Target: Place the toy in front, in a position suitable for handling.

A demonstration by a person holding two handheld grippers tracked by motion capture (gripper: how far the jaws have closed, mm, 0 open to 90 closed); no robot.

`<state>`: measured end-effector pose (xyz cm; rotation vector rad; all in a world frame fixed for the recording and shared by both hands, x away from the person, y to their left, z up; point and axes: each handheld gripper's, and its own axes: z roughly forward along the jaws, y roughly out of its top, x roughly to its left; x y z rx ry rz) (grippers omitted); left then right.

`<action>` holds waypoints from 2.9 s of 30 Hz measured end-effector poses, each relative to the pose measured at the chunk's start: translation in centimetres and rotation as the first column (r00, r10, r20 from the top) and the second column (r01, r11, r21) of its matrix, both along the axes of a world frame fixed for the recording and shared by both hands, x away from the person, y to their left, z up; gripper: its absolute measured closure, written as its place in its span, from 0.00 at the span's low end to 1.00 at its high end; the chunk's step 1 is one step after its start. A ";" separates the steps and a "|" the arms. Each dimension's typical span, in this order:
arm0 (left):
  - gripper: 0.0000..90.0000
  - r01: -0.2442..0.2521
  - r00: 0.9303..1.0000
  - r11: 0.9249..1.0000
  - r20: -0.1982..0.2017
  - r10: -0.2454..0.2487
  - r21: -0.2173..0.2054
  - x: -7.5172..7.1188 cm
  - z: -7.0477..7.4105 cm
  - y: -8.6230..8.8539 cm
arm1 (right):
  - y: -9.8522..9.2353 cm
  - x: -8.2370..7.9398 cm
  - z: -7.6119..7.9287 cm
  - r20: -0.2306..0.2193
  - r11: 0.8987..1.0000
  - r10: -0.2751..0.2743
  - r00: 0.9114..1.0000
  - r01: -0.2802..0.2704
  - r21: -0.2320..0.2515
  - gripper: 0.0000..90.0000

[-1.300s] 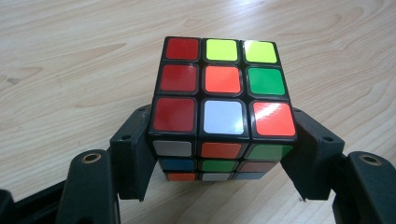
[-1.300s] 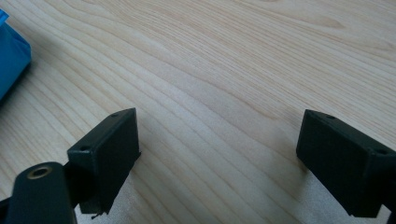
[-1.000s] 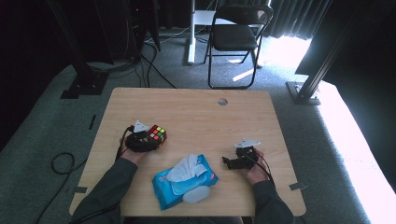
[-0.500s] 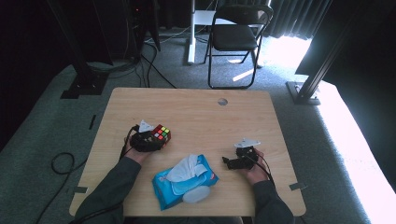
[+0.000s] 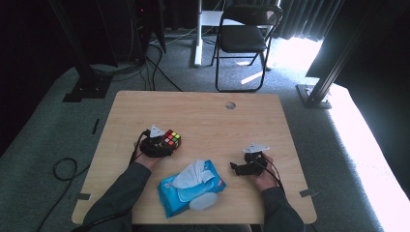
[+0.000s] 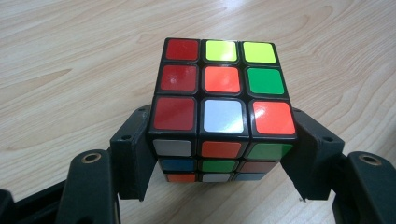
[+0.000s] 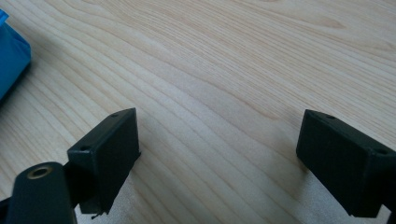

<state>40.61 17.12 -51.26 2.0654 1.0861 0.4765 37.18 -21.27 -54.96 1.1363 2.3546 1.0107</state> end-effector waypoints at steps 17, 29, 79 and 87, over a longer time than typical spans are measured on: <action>0.38 0.011 1.000 1.000 -0.018 -0.011 0.008 0.2 -1.0 -0.4 | 0.0 0.0 0.0 0.000 1.000 0.000 1.000 0.000 0.000 0.14; 0.30 0.010 1.000 1.000 -0.004 -0.010 -0.026 -0.7 -0.1 0.9 | 0.0 0.0 0.0 0.000 1.000 0.000 1.000 0.000 0.000 0.14; 0.48 0.064 0.996 0.996 -0.054 -0.067 -0.064 -9.5 0.7 4.5 | -0.1 -0.2 0.2 0.008 1.000 -0.019 1.000 0.019 0.004 0.27; 0.69 0.095 0.991 0.995 -0.092 -0.096 -0.014 -11.1 0.4 4.1 | -0.1 -0.2 0.2 0.010 1.000 -0.012 1.000 0.012 0.005 0.28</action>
